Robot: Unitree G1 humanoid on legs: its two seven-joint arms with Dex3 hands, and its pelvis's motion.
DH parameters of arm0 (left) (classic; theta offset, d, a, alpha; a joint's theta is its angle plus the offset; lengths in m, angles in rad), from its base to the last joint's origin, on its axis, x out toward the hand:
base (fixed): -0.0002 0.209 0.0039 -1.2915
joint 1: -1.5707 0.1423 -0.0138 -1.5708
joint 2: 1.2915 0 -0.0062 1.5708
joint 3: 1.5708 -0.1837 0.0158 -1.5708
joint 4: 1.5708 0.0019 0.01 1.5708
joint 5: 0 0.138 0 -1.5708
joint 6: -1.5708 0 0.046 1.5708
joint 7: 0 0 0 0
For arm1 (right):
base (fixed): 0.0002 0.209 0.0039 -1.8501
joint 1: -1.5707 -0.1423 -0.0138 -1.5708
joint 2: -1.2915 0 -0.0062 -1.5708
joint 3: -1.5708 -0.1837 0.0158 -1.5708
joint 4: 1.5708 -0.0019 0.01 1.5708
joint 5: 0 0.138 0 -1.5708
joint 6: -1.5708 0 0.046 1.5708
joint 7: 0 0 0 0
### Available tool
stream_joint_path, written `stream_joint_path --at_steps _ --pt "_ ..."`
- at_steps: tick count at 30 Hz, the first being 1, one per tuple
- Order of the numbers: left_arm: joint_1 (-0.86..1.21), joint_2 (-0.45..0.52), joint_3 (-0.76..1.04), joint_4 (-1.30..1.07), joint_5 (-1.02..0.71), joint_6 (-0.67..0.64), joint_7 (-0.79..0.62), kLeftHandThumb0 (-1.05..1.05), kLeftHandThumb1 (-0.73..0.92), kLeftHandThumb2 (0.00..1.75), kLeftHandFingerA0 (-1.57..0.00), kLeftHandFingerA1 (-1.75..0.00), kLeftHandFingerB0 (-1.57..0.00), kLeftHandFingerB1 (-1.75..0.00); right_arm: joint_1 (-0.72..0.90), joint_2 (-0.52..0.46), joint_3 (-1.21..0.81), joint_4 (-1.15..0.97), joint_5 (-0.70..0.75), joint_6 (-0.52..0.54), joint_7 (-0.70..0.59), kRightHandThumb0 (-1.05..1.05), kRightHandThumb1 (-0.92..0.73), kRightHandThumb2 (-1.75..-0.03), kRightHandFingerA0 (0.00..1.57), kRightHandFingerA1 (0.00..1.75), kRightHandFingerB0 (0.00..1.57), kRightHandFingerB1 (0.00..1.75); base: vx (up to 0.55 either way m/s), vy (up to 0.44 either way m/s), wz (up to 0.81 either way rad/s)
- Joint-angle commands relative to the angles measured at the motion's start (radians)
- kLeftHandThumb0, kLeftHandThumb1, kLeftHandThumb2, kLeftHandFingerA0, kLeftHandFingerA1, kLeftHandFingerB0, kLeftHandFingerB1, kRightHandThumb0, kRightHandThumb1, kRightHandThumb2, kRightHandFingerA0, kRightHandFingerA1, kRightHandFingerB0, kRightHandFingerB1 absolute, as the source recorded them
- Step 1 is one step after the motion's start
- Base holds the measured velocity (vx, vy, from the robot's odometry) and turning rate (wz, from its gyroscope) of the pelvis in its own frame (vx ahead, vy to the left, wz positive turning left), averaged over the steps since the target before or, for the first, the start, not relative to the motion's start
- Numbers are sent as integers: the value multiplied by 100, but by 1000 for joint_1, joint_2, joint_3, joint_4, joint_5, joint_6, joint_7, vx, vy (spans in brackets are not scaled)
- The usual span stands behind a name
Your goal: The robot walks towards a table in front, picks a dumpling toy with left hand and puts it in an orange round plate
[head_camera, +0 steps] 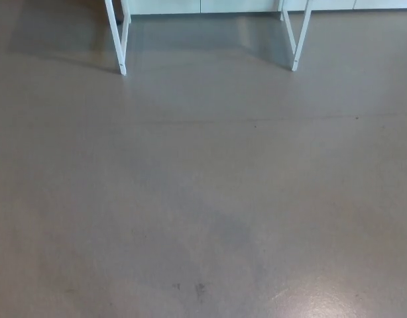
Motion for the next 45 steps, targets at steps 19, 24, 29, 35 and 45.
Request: stream_joint_path --at_steps 19,24,29,35,45 --pt "22 24 -37 54 23 -76 8 -55 50 81 -49 -63 -14 -41 -8 -12 -8 46 10 25 56 -54 -63 -85 50 53 20 41 88 143 -5" --pt "21 25 -47 52 25 -70 10 -47 62 58 -64 -60 -23 -30 -11 -16 3 49 2 13 64 -48 -76 -63 50 40 25 29 239 -8 11" --pt "28 19 -56 59 24 -75 14 -46 63 58 -56 -55 -24 -30 -8 -14 1 52 6 14 61 -54 -64 -85 50 53 22 41 288 -202 17" --pt "36 24 -88 60 53 -90 31 -44 62 58 -55 -54 -28 -32 -13 -14 20 59 -12 17 53 -47 -74 -62 56 41 28 30 363 -165 24" --pt "41 16 -98 61 56 -76 48 -41 64 59 -59 -60 -30 -32 -19 -8 39 65 -19 17 56 -46 -73 -62 54 41 29 30 386 75 -14"
